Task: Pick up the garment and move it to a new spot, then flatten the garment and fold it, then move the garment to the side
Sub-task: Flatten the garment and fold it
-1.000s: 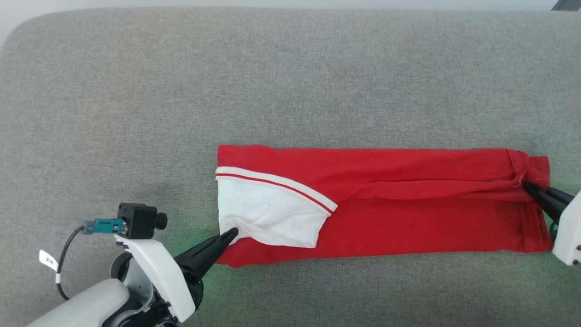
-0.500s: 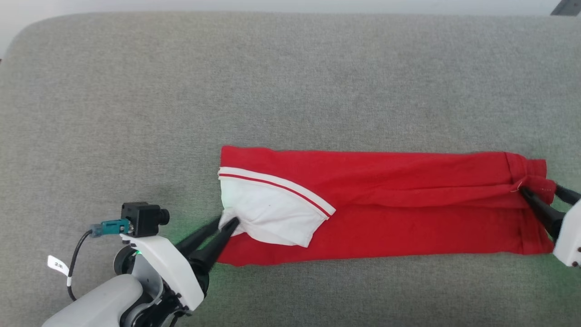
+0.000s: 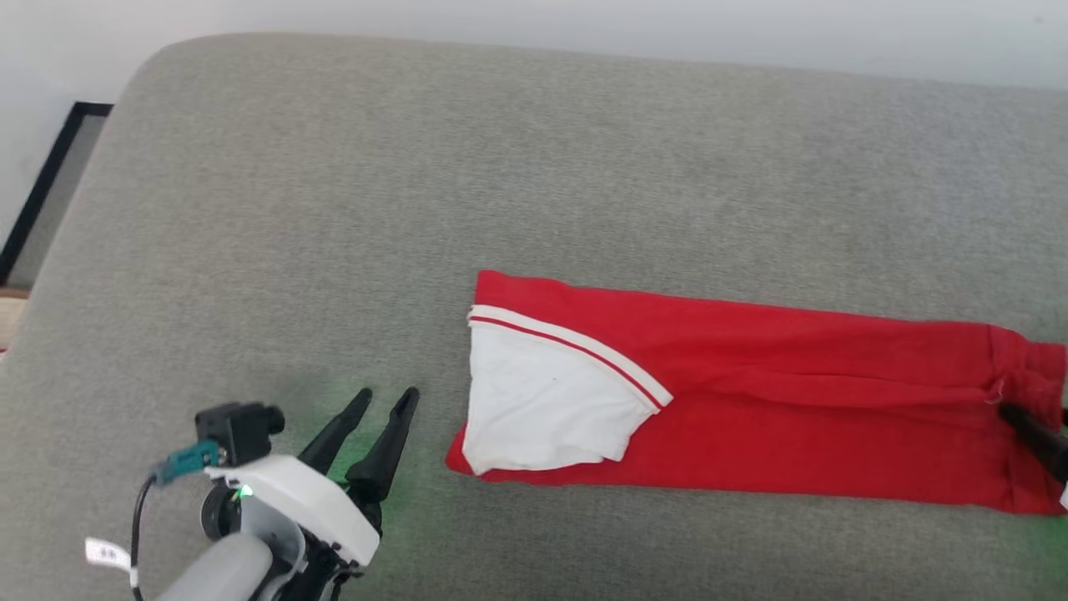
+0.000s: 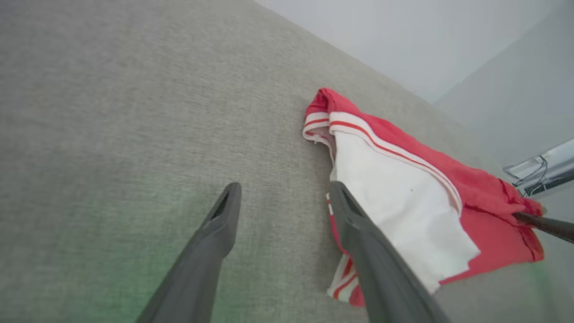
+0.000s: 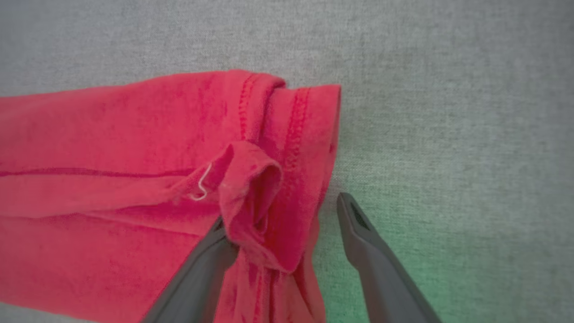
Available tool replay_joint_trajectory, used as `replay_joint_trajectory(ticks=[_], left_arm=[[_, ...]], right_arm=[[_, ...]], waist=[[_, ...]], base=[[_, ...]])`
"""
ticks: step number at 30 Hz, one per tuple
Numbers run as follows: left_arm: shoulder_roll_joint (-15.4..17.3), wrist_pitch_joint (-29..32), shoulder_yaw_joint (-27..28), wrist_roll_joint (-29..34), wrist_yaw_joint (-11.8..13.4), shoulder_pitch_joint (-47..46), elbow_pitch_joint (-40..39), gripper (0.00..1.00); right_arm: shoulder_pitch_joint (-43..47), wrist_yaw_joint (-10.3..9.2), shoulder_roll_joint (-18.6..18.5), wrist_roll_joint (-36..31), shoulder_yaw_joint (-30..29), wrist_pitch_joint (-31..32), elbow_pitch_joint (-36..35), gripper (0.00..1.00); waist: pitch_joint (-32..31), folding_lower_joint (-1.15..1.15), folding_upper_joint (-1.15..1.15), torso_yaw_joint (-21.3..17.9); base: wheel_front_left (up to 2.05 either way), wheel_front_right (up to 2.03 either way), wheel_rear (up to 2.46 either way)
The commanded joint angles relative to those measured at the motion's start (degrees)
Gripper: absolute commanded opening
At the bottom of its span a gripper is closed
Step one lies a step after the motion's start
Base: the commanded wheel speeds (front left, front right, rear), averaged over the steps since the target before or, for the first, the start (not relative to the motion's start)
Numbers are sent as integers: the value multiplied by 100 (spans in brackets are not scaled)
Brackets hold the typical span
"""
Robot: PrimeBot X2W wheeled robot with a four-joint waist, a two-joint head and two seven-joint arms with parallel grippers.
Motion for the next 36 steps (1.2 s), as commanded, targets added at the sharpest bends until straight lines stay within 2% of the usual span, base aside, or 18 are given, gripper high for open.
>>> replay_joint_trajectory(ticks=[1,8,9,10,14,20,23,25,28,29,30,36], left_arm=[[-103,-26,177,137,-24,148,38,100],[-704,-28,1749,1523,-71,718,143,100],[-764,-28,1959,1792,-76,776,102,100],[-891,-28,2348,2351,-78,891,-1,100],[-1136,-28,3051,3411,-64,1098,-266,100],[-1506,-29,3783,4832,-78,1378,-704,100],[-1722,-29,4040,5240,-112,1507,-853,100],[-1865,-29,4216,5295,-120,1566,-865,100],[-1963,-29,4321,5439,-156,1580,-859,100],[-1985,-29,4338,5482,-154,1592,-855,100],[-2001,-29,4351,5526,-158,1597,-853,100],[-1964,-29,4315,5578,-161,1606,-917,100]], right_arm=[[-6,-2,33,31,-25,33,67,100],[-149,-2,156,6,-42,199,500,100],[-189,-2,174,-2,-21,220,547,100],[-273,-2,199,-14,35,227,649,100],[-396,-1,287,-41,166,269,775,100],[-509,0,370,-35,357,302,897,100],[-551,1,387,-48,439,346,977,100],[-565,1,412,-56,492,365,1018,100],[-579,1,426,-42,586,402,1084,20],[-582,1,426,-27,601,415,1109,7],[-588,-1,425,-18,611,428,1124,0],[-646,-17,305,39,459,252,1140,0]], waist=[[-14,0,0,75],[-14,0,0,205],[-9,0,0,212],[8,0,0,228],[41,0,0,243],[96,0,0,244],[124,0,0,241],[132,0,0,240],[145,0,0,241],[145,0,0,241],[148,0,0,242],[157,0,0,211]], base=[[0,0,0],[0,0,0],[0,0,0],[0,0,0],[0,0,0],[0,0,0],[0,0,0],[0,0,0],[0,0,0],[0,0,0],[0,0,0],[0,0,0]])
